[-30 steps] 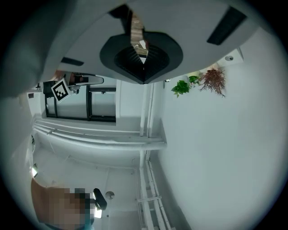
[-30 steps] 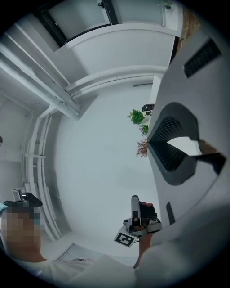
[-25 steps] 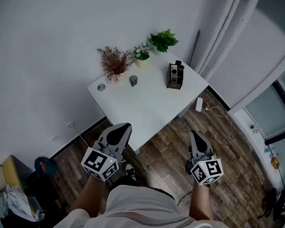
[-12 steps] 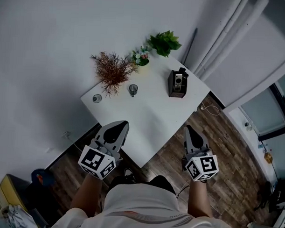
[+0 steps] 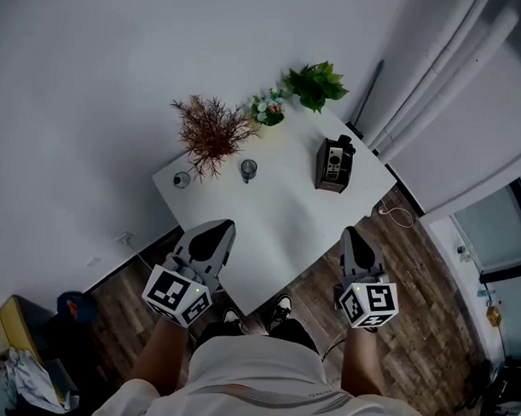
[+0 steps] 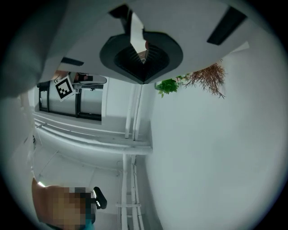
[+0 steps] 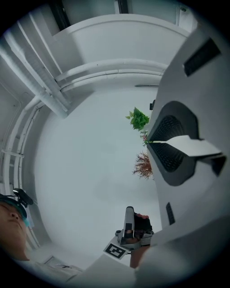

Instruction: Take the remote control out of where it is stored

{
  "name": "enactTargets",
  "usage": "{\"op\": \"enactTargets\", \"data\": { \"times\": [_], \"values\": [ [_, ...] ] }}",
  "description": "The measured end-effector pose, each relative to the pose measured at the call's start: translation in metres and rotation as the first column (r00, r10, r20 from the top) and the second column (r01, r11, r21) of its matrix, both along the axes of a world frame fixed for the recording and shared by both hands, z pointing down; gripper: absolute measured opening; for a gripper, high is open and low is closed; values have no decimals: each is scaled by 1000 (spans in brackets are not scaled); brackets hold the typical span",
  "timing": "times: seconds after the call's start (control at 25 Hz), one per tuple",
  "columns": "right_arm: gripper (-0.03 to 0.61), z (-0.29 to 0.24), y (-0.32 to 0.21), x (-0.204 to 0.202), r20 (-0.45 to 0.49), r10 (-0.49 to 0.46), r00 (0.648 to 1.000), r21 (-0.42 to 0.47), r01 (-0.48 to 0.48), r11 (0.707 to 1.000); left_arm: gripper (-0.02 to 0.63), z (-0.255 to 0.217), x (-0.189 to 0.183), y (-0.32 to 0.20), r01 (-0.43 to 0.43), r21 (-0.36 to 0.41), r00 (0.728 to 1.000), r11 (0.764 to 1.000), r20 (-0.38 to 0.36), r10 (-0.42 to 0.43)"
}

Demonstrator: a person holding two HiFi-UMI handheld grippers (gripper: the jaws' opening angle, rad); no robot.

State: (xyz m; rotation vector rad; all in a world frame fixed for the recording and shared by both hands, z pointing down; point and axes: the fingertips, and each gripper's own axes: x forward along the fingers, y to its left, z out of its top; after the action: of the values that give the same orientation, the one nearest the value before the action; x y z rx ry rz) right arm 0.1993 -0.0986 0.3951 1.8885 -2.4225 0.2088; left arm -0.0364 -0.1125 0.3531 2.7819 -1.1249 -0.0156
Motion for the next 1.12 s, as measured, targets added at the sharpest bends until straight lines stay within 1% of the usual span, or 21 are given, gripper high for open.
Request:
{"op": "enactTargets", "data": {
  "times": [0.16,0.28,0.44,0.56,0.72,0.76,0.84,0.92,1.12],
  "values": [
    [18,1,-20,37,13,-38,999,18,38,999,5,-2,43,-10,32,15,999,999,37,-32],
    [18,8,-32,65,23,-36,999,13,35,999,5,3,72,-16,35,3,998,999,59,-35],
    [18,18,-49,80,21,-21,1000,-6,21,1000,5,8,89,-24,33,-13,997,999,70,-33],
    [18,24,-64,81,7,-3,1000,-16,4,1000,5,8,88,-32,39,-14,997,999,64,-38],
    [21,34,-94,84,-45,54,998,-38,-56,998,5,10,82,-41,46,-13,997,999,55,-45],
    [38,37,-105,82,-58,61,996,-48,-64,997,5,12,80,-44,51,-16,997,999,52,-50],
    [105,45,-126,77,-75,65,995,-68,-70,995,5,16,74,-47,58,-26,997,998,48,-57],
    [149,53,-147,73,-93,78,993,-83,-86,993,5,23,68,-50,65,-40,997,997,50,-63],
    [172,80,-195,69,-160,144,977,-130,-166,978,5,38,49,-62,99,-77,994,992,48,-96]
  ]
}}
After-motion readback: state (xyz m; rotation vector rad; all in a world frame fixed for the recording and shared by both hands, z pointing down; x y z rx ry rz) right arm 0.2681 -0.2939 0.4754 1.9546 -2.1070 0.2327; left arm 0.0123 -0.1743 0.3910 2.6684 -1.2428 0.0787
